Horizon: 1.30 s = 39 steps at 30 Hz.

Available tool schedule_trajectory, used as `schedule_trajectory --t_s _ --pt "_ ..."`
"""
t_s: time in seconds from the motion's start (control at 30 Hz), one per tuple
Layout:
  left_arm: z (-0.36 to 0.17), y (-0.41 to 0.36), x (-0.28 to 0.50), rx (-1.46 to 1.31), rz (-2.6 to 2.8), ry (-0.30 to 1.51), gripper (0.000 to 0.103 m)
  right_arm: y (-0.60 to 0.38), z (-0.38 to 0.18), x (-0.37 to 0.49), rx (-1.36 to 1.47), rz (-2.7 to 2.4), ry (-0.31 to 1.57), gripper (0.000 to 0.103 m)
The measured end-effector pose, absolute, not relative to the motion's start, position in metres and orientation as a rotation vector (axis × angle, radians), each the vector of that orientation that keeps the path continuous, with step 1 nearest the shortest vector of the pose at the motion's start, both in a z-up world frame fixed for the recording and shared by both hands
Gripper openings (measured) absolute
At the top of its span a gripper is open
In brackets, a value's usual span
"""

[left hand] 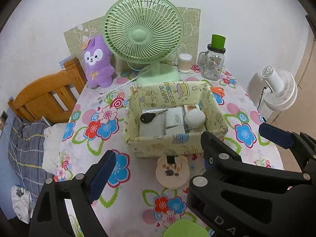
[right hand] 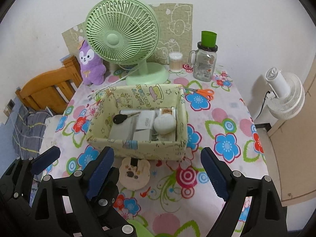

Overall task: Organize rigid objects
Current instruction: 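Raise both tools out of the basket and pull back, then move the left tool to the green lid while the right tool approaches the hedgehog lid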

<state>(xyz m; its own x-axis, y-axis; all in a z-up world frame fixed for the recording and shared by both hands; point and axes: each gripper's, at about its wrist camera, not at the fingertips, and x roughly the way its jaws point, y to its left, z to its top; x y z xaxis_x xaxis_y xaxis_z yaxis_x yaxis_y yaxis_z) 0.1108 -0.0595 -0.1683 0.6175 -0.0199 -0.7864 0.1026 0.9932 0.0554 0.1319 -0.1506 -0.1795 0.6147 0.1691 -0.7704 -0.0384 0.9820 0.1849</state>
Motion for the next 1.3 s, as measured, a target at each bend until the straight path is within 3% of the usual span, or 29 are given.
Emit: schedule_trajectory --t_s 0.33,1.3 --pt "-0.171 -0.060 0.083 0.061 -0.079 0.899 0.099 -0.152 -0.181 0.105 0.148 0.119 0.903 0.097" --pt "-0.243 -0.066 0.038 0.074 -0.177 0.962 0.102 -0.148 -0.249 0.056 0.107 0.141 0.927 0.097"
